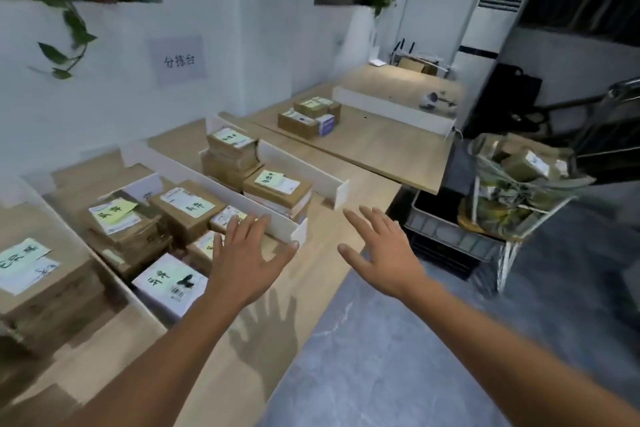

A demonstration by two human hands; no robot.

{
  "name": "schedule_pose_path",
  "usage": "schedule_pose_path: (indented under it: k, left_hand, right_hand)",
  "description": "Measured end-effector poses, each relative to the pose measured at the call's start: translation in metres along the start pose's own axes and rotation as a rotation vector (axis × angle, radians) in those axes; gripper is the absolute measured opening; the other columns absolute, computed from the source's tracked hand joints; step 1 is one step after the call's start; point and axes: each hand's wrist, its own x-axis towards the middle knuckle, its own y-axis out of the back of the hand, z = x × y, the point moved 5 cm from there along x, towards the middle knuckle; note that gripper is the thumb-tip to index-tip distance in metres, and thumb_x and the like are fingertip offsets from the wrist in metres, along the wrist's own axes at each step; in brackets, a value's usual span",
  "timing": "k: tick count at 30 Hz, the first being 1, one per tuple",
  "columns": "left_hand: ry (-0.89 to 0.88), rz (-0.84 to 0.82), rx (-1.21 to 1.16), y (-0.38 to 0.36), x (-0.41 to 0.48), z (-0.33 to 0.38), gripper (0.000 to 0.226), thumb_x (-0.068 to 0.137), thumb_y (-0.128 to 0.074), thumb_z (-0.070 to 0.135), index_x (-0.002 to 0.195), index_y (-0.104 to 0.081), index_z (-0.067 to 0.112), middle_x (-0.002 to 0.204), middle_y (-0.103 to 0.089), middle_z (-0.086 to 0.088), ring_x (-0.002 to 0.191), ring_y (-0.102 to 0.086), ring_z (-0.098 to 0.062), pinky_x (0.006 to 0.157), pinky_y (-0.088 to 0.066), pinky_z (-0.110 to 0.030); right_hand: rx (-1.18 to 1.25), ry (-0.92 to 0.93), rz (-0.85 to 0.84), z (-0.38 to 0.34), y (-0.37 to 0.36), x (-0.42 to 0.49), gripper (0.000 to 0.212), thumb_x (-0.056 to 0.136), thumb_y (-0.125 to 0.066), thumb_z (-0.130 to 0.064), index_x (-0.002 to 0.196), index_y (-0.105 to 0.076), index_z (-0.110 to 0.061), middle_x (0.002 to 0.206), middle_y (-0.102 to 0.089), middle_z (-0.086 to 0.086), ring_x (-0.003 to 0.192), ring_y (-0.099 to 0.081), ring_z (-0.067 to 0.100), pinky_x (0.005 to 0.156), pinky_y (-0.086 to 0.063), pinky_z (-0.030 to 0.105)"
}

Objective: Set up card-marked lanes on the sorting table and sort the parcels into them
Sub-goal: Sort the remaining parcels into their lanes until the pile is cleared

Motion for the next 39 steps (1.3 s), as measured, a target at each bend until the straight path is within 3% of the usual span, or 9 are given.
schedule_pose_path:
  k: [7, 12, 21, 30, 34, 39]
  left_hand:
    - [-0.087, -0.023, -0.050, -0.082, 0.134, 0.080, 0.095, 0.083, -0.034, 0.088, 0.158, -0.029, 0.029, 0.168, -0.019, 0.005, 0.156, -0.004, -0.020, 0.124, -0.011, -0.051]
    - [-0.126, -0.033, -0.139, -0.135, 0.238, 0.126, 0.092, 0.081, -0.033, 0.085, 0.155, -0.034, 0.032, 0.165, -0.028, 0.003, 0.152, -0.015, -0.020, 0.123, -0.016, -0.051]
    - [-0.079, -0.102, -0.152, -0.209, 0.397, 0.195, 0.081, 0.088, -0.041, 0.077, 0.158, -0.026, 0.038, 0.168, -0.019, 0.006, 0.155, -0.006, -0.023, 0.125, -0.012, -0.051]
    - [0.083, 0.092, -0.196, -0.282, 0.556, 0.242, 0.080, 0.090, -0.056, 0.067, 0.157, -0.032, 0.028, 0.162, -0.034, 0.001, 0.151, -0.020, -0.024, 0.121, -0.023, -0.052]
    - [0.157, 0.184, -0.133, -0.296, 0.621, 0.269, 0.079, 0.090, -0.063, 0.059, 0.153, -0.041, 0.016, 0.155, -0.045, -0.009, 0.144, -0.034, -0.030, 0.117, -0.032, -0.052]
    - [0.271, 0.207, -0.116, -0.310, 0.686, 0.278, 0.084, 0.089, -0.053, 0.071, 0.156, -0.034, 0.023, 0.160, -0.039, -0.003, 0.146, -0.032, -0.026, 0.116, -0.035, -0.051]
  right_hand:
    - [-0.001, -0.102, 0.051, 0.128, 0.021, 0.075, 0.069, 0.099, -0.037, -0.068, 0.161, -0.019, -0.043, 0.170, -0.019, -0.003, 0.157, -0.006, 0.018, 0.125, -0.013, 0.053]
    - [0.029, -0.165, 0.022, 0.214, 0.032, 0.160, 0.071, 0.097, -0.038, -0.069, 0.161, -0.020, -0.042, 0.169, -0.022, -0.002, 0.155, -0.015, 0.018, 0.124, -0.021, 0.046]
    - [0.017, -0.070, 0.009, 0.321, 0.057, 0.305, 0.067, 0.100, -0.043, -0.063, 0.160, -0.024, -0.039, 0.165, -0.030, 0.002, 0.152, -0.024, 0.019, 0.123, -0.023, 0.039]
    - [0.067, 0.087, -0.028, 0.469, 0.046, 0.479, 0.067, 0.102, -0.042, -0.061, 0.161, -0.024, -0.036, 0.164, -0.032, 0.003, 0.151, -0.025, 0.019, 0.121, -0.022, 0.035]
    - [0.139, 0.143, -0.112, 0.525, 0.036, 0.542, 0.066, 0.102, -0.041, -0.060, 0.161, -0.024, -0.035, 0.164, -0.032, 0.002, 0.150, -0.027, 0.018, 0.122, -0.022, 0.033]
    - [0.249, 0.200, -0.212, 0.560, 0.038, 0.635, 0.064, 0.104, -0.042, -0.057, 0.160, -0.028, -0.031, 0.159, -0.037, 0.001, 0.144, -0.036, 0.018, 0.118, -0.031, 0.033]
